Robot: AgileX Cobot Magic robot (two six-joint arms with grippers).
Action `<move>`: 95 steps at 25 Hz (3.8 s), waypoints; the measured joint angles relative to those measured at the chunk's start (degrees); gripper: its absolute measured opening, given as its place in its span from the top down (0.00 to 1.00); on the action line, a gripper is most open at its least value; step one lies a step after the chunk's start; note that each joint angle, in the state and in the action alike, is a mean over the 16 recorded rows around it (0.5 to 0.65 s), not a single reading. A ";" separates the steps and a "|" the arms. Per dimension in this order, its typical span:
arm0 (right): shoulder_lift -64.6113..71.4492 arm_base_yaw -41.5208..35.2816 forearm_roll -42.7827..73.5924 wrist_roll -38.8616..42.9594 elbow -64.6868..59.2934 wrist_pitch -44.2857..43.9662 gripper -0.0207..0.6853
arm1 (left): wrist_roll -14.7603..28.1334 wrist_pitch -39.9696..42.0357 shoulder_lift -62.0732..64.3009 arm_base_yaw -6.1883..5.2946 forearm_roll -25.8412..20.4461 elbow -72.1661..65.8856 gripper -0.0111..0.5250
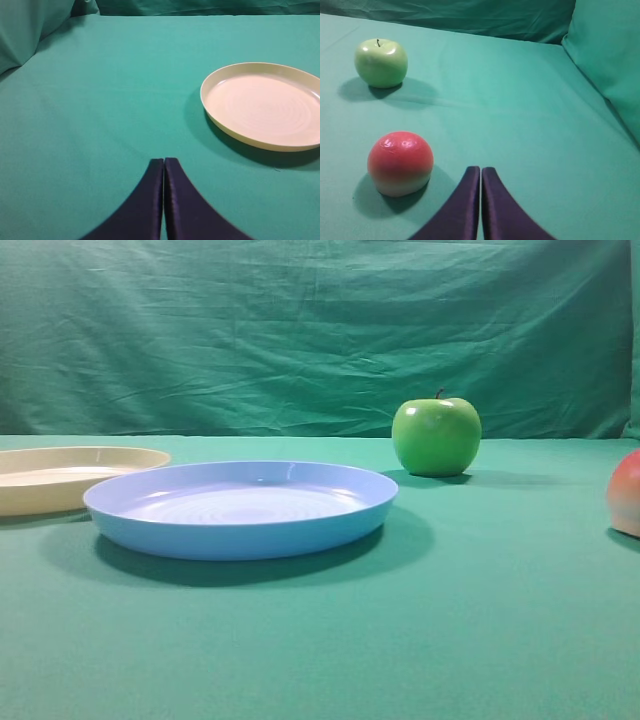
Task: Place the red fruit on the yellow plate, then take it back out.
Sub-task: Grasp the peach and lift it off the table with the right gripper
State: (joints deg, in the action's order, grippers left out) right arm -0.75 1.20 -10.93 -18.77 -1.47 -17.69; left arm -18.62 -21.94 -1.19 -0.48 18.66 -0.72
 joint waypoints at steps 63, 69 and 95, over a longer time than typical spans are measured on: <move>81.96 18.21 5.82 11.13 47.49 -24.87 0.10 | 0.00 0.00 0.00 0.00 0.00 0.00 0.98; 85.62 17.13 6.75 12.39 47.61 -21.53 0.03 | 0.00 0.00 0.00 0.00 0.00 0.00 0.98; 94.51 16.62 2.50 8.64 66.52 -25.73 0.67 | 0.00 0.00 0.00 0.00 0.00 0.00 0.98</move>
State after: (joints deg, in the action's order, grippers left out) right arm 93.76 17.81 -8.44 -10.13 65.05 -43.42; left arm -18.62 -21.94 -1.19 -0.48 18.66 -0.72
